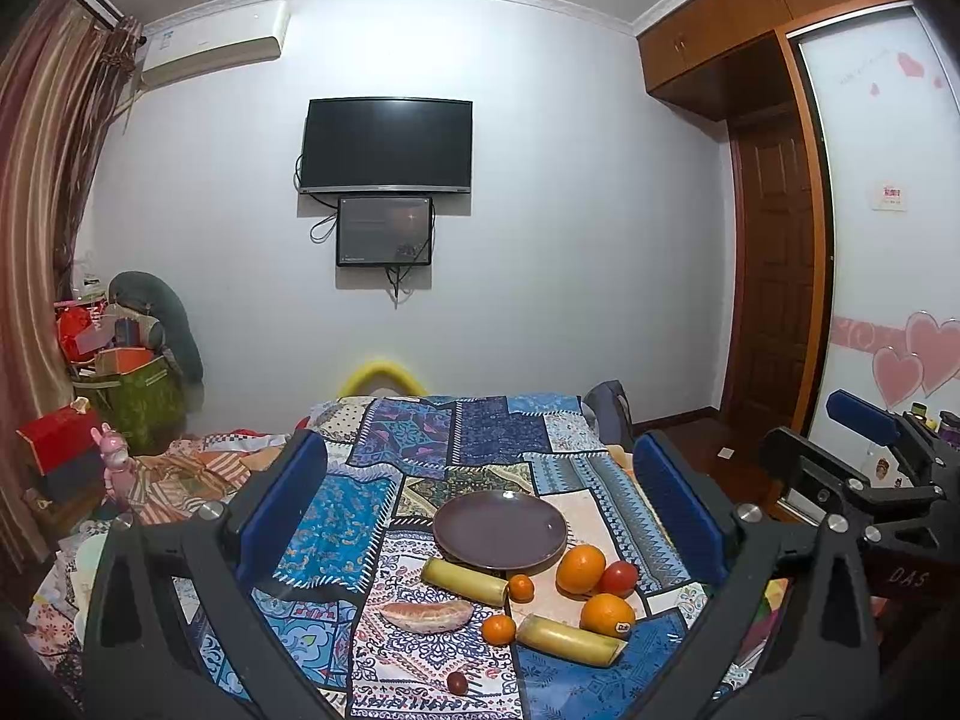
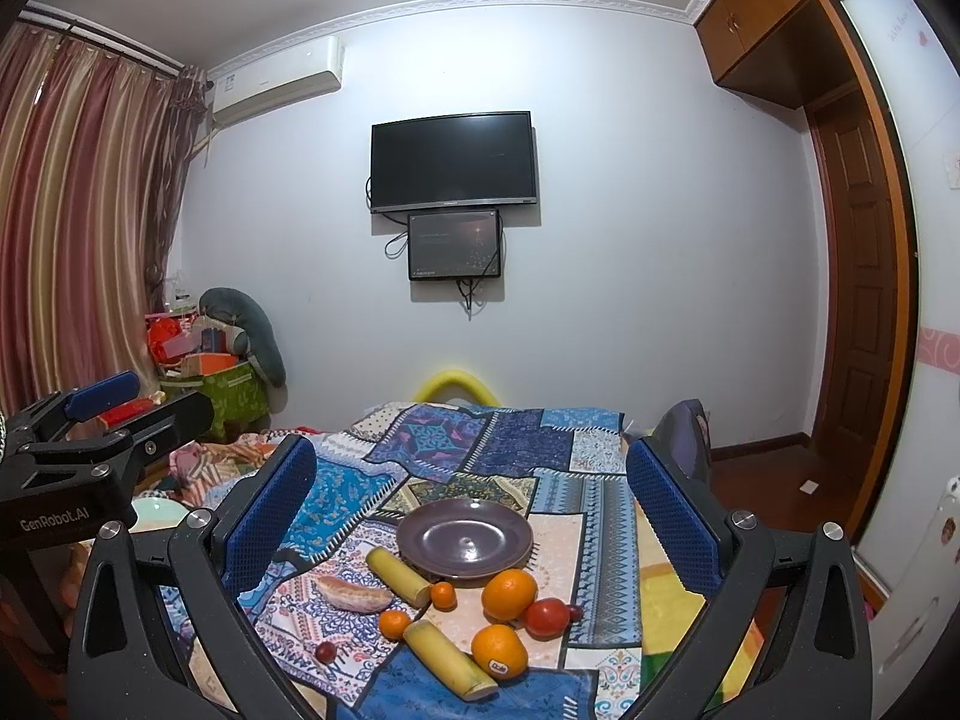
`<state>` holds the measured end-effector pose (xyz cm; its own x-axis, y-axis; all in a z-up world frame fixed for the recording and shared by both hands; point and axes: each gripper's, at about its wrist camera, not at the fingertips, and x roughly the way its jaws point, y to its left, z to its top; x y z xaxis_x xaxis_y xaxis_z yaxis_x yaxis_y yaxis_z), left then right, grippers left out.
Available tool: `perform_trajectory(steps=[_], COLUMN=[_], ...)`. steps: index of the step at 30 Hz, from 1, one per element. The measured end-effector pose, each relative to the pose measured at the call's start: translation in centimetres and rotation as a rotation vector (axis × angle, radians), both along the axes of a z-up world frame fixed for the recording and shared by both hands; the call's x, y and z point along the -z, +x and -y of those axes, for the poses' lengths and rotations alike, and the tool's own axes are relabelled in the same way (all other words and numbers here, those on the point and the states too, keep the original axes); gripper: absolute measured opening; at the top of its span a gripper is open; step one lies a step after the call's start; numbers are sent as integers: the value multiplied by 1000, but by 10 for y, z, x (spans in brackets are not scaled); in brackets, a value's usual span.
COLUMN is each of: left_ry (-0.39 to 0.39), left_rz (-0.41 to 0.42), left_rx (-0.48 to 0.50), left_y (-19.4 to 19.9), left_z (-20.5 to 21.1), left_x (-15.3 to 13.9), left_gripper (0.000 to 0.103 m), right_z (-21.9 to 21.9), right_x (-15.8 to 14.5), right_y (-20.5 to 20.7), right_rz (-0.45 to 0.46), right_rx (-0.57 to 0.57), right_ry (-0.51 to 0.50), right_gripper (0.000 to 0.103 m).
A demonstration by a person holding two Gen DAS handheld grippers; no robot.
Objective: Organize fruits
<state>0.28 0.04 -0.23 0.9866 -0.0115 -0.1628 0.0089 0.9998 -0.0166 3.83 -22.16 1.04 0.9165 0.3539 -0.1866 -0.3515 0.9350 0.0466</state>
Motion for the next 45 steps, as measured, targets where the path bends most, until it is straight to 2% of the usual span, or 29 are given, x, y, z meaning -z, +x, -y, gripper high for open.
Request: perform_trajectory(steps=[35, 45], left_ry=[7, -18], left_rz=[-6, -26], left_rx=[0, 7], left_y=[2, 14], left_z=[1, -4], left_x=[2, 10], left_gripper=[103, 103], right_z=[0, -3], right_x=[1, 10], right_y=[0, 3], right_rz=[-8, -33], right_rx=[4, 11], right_ry=[7, 4], right_gripper=[103, 103])
